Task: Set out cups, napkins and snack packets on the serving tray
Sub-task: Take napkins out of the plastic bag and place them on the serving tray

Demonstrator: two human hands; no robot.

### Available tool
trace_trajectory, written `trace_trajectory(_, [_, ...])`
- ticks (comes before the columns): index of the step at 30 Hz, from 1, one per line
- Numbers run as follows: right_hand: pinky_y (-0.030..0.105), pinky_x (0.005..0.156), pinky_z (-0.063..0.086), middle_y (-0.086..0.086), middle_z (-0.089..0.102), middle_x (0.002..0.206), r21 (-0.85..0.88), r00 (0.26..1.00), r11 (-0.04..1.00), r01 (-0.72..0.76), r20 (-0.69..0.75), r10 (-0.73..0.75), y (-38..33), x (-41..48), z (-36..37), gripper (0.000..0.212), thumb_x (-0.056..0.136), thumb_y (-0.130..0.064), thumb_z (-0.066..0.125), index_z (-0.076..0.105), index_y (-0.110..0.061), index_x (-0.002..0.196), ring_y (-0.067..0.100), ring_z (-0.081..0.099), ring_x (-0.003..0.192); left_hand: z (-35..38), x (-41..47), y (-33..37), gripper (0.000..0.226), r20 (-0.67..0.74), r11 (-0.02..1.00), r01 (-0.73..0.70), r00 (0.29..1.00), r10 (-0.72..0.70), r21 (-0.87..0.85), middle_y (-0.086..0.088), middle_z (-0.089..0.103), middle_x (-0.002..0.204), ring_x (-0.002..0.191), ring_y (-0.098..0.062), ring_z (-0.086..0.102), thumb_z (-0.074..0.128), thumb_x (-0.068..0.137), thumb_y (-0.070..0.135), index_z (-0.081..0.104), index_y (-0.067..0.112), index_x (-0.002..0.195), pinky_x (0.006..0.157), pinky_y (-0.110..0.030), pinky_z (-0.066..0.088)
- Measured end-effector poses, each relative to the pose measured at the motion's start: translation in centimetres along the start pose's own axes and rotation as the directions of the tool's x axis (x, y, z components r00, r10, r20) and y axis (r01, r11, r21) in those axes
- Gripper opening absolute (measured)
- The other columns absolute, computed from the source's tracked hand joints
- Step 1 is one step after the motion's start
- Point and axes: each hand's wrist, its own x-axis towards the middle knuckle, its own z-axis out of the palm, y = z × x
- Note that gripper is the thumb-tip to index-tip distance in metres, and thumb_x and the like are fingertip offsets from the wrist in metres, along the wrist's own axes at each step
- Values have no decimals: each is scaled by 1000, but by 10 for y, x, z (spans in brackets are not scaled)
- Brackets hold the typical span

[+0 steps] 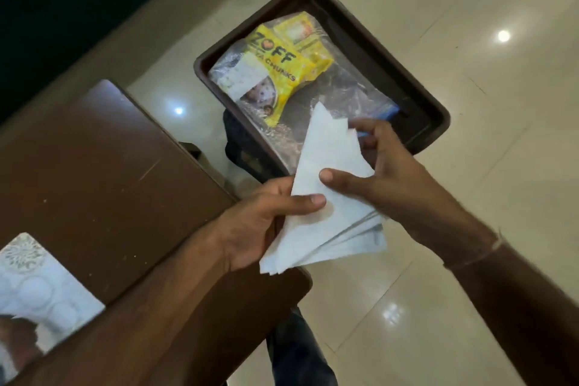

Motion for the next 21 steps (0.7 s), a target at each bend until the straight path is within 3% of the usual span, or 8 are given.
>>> trace_trajectory(2, [53,109,43,2,34,151,-297,966,923,246,-5,-259,-16,4,11,95,74,-46,83,28,-37,150,23,41,137,-16,-16,-7,46,-70,996,9,998,-2,89,-14,68,128,115,-30,66,67,84,11,62,14,130,96,-41,55])
trace_trajectory(4, [64,112,30,2,18,162,-508,830,660,553,271,-487,-37,14,18,84,78,-53,71,30,-42,150,30,21,149,-26,-30,-13,53,-89,984,-11,996,27,176,-14,67,127,117,-30,64,70,83,7,57,13,134,94,-41,56])
trace_trajectory(7, [64,116,16,-5,15,166,-563,623,267,782,715,-317,-71,36,50,50,86,-60,57,52,-47,134,29,5,153,-37,-51,-16,50,-30,987,-21,999,26,158,-6,69,120,112,-28,67,70,86,0,58,17,131,77,-41,61])
trace_trajectory(9, [61,116,16,-6,35,158,-566,569,59,822,814,-120,-87,48,74,42,88,-64,52,62,-40,120,25,22,150,-43,-59,-19,51,-18,994,-30,999,32,104,-6,69,119,111,-33,68,72,85,-3,59,16,130,71,-47,62])
trace_trajectory(11, [58,112,26,-4,62,126,-566,566,-81,820,824,-23,-95,53,92,49,86,-70,48,62,-30,110,23,52,126,-49,-66,-23,48,-44,996,-51,998,54,67,-6,70,119,110,-35,69,74,84,-2,63,19,127,70,-48,62])
trace_trajectory(15, [41,73,49,-6,50,76,-579,566,-45,814,809,-160,-95,46,97,48,84,-72,51,41,-26,94,29,61,80,-55,-77,-31,43,-37,992,-121,992,119,-41,-5,65,126,120,-38,63,71,88,0,67,28,120,69,-47,63])
trace_trajectory(17, [39,61,48,-6,53,77,-592,585,38,805,781,-217,-94,39,97,45,84,-70,50,33,-29,92,28,60,74,-58,-83,-35,44,-29,984,-148,989,146,-97,-6,62,130,122,-38,61,69,89,0,64,26,125,67,-45,63])
trace_trajectory(21, [43,74,53,-1,70,105,-607,618,150,780,714,-329,-98,29,102,37,83,-65,52,41,-30,84,26,66,92,-64,-93,-40,57,-53,964,-171,985,164,-203,-8,62,129,118,-36,64,69,87,-2,58,24,137,68,-45,64])
